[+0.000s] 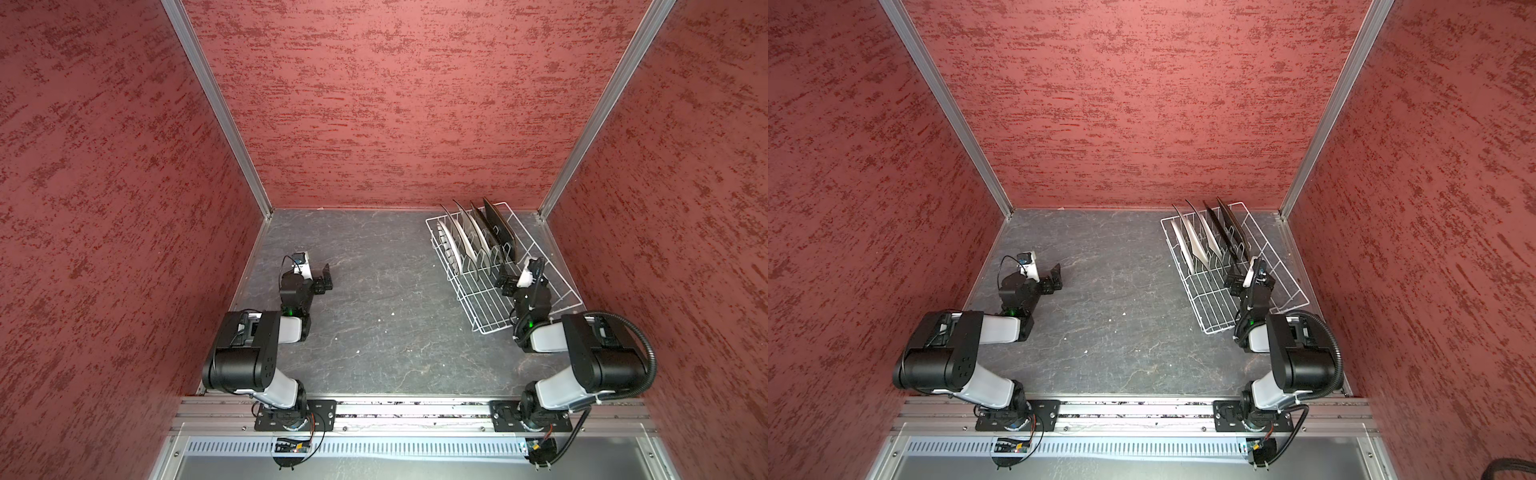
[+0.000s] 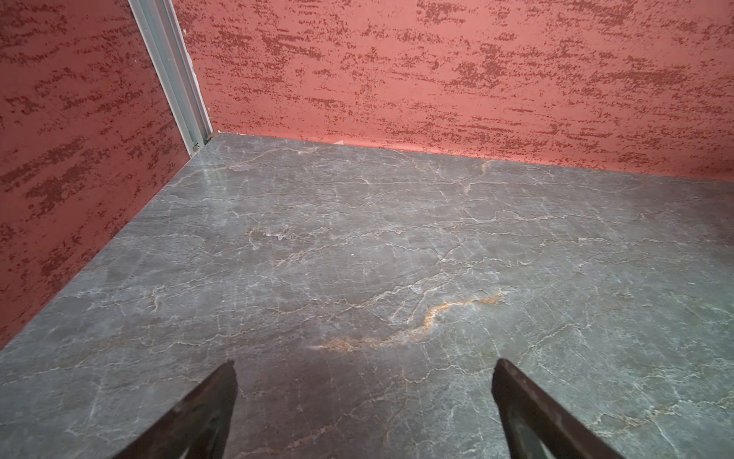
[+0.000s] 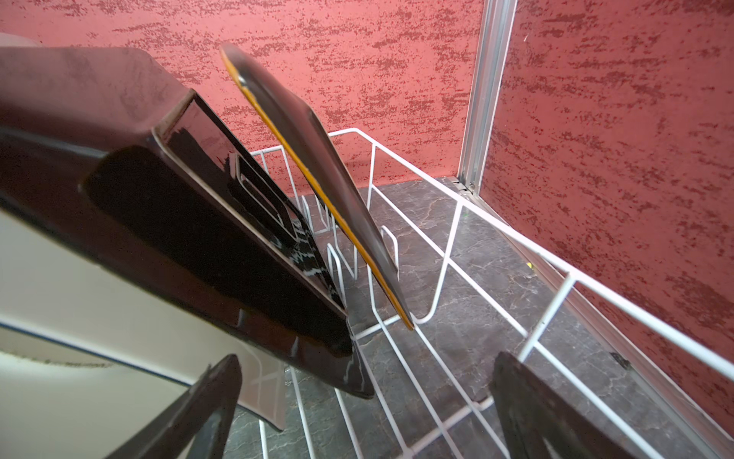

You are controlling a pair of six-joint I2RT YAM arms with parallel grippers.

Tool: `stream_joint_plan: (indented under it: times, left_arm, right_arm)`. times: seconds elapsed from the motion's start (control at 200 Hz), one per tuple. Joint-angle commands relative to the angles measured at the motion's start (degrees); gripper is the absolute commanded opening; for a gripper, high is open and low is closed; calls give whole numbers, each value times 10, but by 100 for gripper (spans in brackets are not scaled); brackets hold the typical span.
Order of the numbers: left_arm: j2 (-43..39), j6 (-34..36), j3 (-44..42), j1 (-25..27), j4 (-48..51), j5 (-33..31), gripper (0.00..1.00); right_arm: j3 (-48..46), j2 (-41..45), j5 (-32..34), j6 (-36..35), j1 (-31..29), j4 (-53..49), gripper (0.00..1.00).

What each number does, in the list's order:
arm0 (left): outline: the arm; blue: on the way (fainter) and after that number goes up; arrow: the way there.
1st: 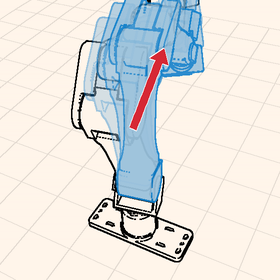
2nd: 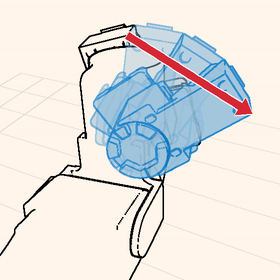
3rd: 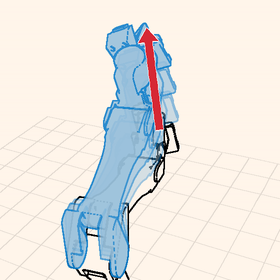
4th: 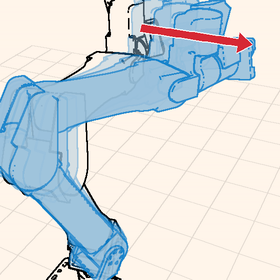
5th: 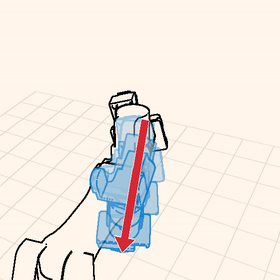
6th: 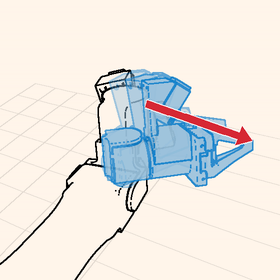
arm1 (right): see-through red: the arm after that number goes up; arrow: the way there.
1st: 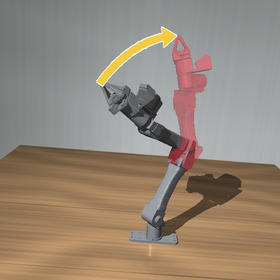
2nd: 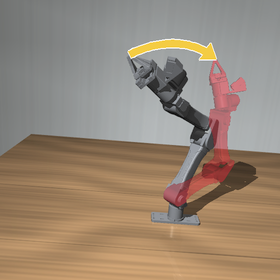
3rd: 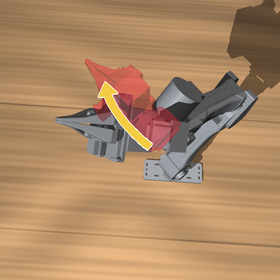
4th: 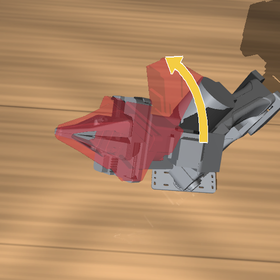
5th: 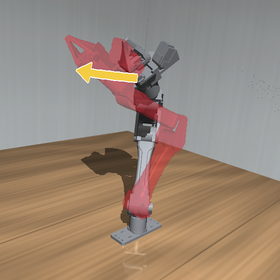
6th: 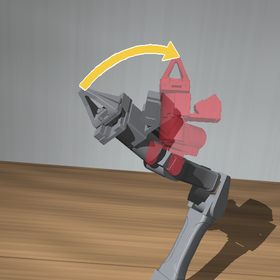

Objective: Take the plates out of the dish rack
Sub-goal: 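Raise both arms from rest toward the dish rack, then move right gripper onto nearest white square plate while left gripper advances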

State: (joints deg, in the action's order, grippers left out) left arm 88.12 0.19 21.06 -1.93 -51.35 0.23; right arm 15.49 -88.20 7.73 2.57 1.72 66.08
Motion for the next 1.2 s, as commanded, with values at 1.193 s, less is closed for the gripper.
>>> stream_joint_plan:
  times: [1.193]
  left_arm:
    - [-252,-24,94,125,335,-149,99]
  right_arm:
    - [-108,287,-48,-27,1,-66,99]
